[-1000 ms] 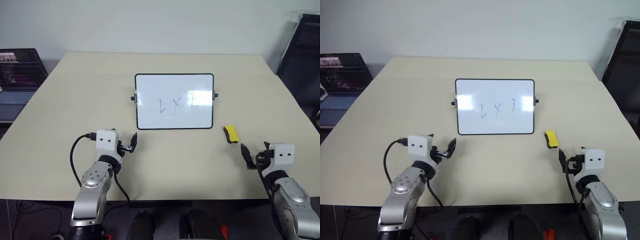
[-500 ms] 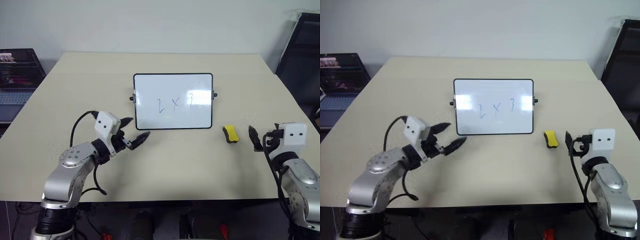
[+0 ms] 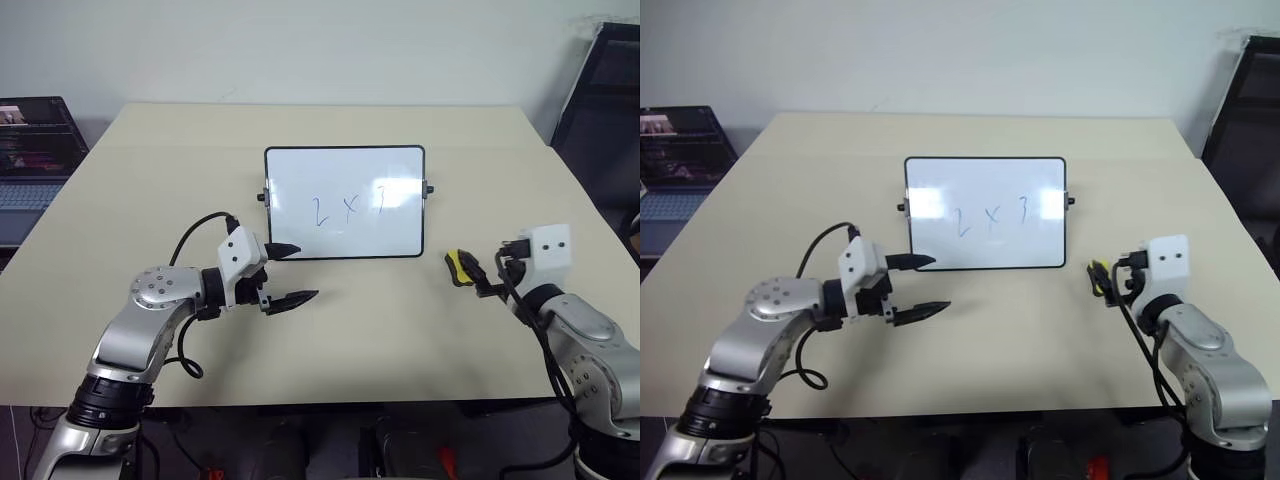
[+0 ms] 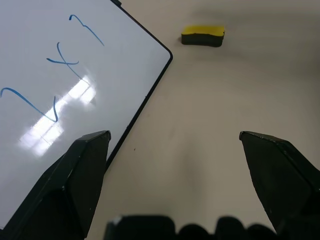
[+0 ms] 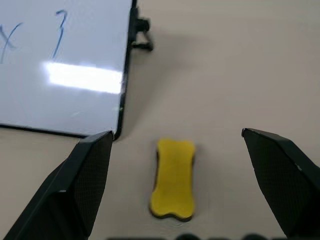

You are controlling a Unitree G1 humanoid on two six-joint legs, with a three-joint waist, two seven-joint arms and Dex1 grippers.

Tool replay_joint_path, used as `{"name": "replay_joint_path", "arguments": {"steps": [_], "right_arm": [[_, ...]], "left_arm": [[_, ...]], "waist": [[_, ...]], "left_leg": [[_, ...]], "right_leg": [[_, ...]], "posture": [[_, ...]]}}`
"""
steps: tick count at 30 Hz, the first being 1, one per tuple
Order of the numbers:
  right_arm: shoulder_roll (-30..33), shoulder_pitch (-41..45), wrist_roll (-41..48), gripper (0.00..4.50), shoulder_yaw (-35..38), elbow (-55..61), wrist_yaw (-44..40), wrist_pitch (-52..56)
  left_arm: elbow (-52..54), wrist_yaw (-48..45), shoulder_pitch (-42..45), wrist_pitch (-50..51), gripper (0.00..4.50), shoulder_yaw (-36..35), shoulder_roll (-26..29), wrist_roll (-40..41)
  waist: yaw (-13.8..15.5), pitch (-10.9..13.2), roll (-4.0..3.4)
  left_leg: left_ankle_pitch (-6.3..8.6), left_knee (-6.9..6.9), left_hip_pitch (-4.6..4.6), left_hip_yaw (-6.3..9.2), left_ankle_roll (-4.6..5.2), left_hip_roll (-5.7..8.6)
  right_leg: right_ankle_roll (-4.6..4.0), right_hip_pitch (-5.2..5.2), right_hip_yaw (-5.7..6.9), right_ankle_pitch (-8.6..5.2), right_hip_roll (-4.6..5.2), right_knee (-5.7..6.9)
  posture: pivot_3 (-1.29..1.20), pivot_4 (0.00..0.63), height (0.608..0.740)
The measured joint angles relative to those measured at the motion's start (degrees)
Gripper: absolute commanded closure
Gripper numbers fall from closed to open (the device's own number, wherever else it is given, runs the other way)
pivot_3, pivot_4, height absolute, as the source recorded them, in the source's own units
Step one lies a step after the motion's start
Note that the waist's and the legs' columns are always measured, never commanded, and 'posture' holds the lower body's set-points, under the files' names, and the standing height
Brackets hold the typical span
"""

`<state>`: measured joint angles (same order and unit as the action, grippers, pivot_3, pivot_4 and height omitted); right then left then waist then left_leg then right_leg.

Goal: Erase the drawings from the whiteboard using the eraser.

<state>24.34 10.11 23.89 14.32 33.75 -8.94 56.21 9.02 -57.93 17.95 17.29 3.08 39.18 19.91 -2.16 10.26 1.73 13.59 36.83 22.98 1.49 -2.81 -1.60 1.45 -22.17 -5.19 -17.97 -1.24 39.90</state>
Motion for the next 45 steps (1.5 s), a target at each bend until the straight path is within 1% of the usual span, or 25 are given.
{"name": "replay_joint_path", "arguments": {"steps": [3, 8, 17, 22, 31, 33, 35, 41, 42, 45], "right_arm": [[0.49, 3.39, 0.64, 0.01, -0.05, -2.35, -0.74, 2.86], [0.76, 5.47, -0.02, 0.01, -3.07, -8.45, -2.18, 3.6], [-2.34, 10.94, -4.18, 0.01, -5.44, -20.74, -1.1, -1.79], [-2.37, 11.25, -5.86, 0.01, -6.57, -24.56, -1.28, -4.32], [-2.78, 11.3, -7.09, 0.01, -6.59, -26.6, -1.24, -6.0], [-2.78, 11.22, -7.38, 0.41, -6.59, -27.21, -1.26, -6.0], [-2.78, 11.03, -7.4, 0.96, -6.59, -27.23, -1.35, -5.93], [-2.81, 10.66, -7.42, 3.12, -6.59, -27.23, -1.8, -5.77], [-2.85, 10.67, -7.42, 3.3, -6.59, -27.23, -1.81, -5.79], [-2.92, 10.68, -7.42, 3.33, -6.58, -27.23, -1.87, -5.8]], "left_arm": [[-0.47, -1.7, 0.28, -1.86, 0.0, 1.47, -0.07, -0.94], [-0.16, -4.03, 0.35, -4.4, 0.0, 4.38, 0.0, -3.11], [3.11, -3.52, 3.18, -2.42, 0.0, 5.06, -0.36, -3.12], [3.34, -3.17, 4.37, -0.42, 0.0, 5.04, -1.08, -2.27], [1.24, -3.71, 7.6, -0.25, 0.0, 5.78, -2.94, -2.28], [0.94, -3.98, 7.6, -0.27, 0.0, 5.84, -2.94, -2.37], [0.85, -4.0, 7.6, -0.27, 0.0, 5.84, -2.94, -2.43], [0.94, -3.9, 7.57, -0.13, 0.0, 5.84, -2.94, -2.62], [0.97, -3.88, 7.57, -0.07, 0.0, 5.84, -2.94, -2.64], [1.23, -3.68, 7.56, 0.16, 0.0, 5.84, -2.94, -2.71]], "waist": [[-0.08, 0.0, 0.01], [-0.22, 0.0, 0.01], [-0.73, 0.01, 0.01], [-0.78, 0.01, 0.01], [-0.97, 0.01, 0.01], [-0.98, 0.01, 0.01], [-1.02, 0.01, 0.01], [-1.04, 0.01, 0.01], [-1.04, 0.01, 0.01], [-1.04, 0.01, 0.01]], "left_leg": [[0.0, 0.02, 0.0, -0.01, 0.01, 0.01], [0.02, 0.0, 0.03, -0.05, 0.03, 0.01], [0.02, -0.01, 0.04, -0.04, 0.04, 0.01], [0.05, 0.0, 0.06, -0.02, 0.07, 0.04], [0.05, 0.0, 0.06, -0.03, 0.08, 0.04], [0.05, 0.0, 0.06, -0.02, 0.08, 0.03], [0.05, 0.0, 0.05, -0.01, 0.08, 0.02], [0.05, 0.01, 0.05, -0.01, 0.08, 0.04], [0.05, 0.01, 0.05, -0.01, 0.08, 0.04], [0.05, 0.01, 0.05, -0.01, 0.08, 0.03]], "right_leg": [[0.01, 0.01, 0.01, 0.0, 0.0, -0.01], [-0.01, -0.01, 0.02, 0.01, -0.01, -0.02], [-0.01, -0.03, 0.01, 0.01, -0.01, -0.01], [-0.05, -0.03, 0.04, 0.04, -0.01, -0.01], [-0.06, -0.03, 0.02, 0.05, -0.03, 0.0], [-0.08, -0.03, 0.02, 0.06, -0.03, 0.0], [-0.07, -0.03, 0.02, 0.05, -0.03, 0.0], [-0.06, -0.03, 0.01, 0.05, -0.03, 0.01], [-0.06, -0.03, 0.02, 0.05, -0.03, 0.01], [-0.07, -0.03, 0.01, 0.05, -0.03, 0.01]], "posture": [[0.0, 0.15, 0.74], [0.0, 0.15, 0.74], [0.0, 0.15, 0.74], [0.0, 0.15, 0.74], [0.0, 0.15, 0.74], [0.0, 0.15, 0.74], [0.0, 0.15, 0.74], [0.0, 0.15, 0.74], [0.0, 0.15, 0.74], [0.0, 0.15, 0.74]]}}
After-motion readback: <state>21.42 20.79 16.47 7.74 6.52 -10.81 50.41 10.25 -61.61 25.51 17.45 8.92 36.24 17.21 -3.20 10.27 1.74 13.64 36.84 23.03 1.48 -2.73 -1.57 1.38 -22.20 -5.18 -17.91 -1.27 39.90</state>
